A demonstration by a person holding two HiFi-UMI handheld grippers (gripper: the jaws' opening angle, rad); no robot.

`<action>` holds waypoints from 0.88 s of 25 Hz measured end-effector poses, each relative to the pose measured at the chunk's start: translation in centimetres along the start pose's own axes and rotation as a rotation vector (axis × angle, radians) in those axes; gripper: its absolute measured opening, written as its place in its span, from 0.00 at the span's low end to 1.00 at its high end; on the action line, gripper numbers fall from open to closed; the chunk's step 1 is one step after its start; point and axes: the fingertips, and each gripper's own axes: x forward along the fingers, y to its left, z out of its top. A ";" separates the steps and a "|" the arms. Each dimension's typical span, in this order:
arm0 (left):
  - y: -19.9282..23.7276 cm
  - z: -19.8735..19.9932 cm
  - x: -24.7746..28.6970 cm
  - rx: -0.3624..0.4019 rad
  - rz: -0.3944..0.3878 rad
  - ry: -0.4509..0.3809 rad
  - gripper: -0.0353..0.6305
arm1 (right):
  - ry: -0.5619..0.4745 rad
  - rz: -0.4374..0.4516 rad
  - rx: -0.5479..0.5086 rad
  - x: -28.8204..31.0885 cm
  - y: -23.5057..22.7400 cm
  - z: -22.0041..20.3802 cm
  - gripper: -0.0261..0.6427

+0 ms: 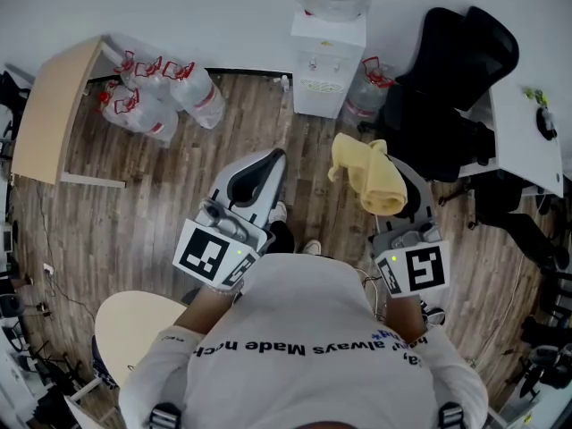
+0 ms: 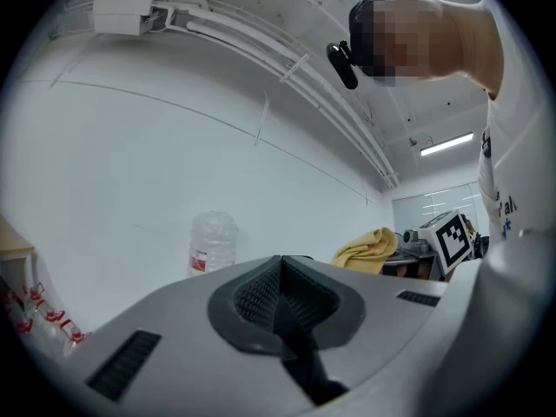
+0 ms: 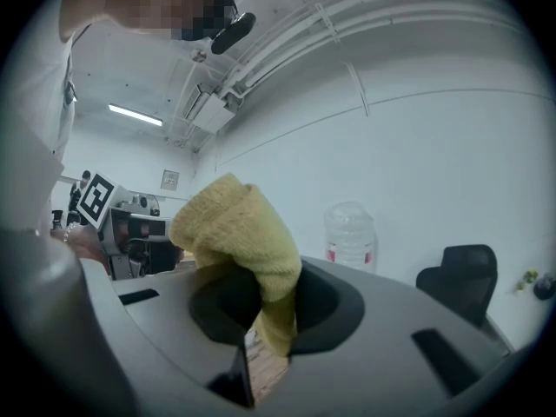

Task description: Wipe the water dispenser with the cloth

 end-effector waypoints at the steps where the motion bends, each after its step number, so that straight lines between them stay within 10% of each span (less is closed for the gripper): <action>1: 0.7 0.1 0.3 -0.001 0.000 -0.001 0.08 | 0.000 0.000 -0.001 0.8 -0.1 0.1 0.14; 22: 15.3 1.5 3.3 -0.017 -0.043 0.026 0.08 | 0.022 -0.011 0.004 16.1 2.4 1.9 0.14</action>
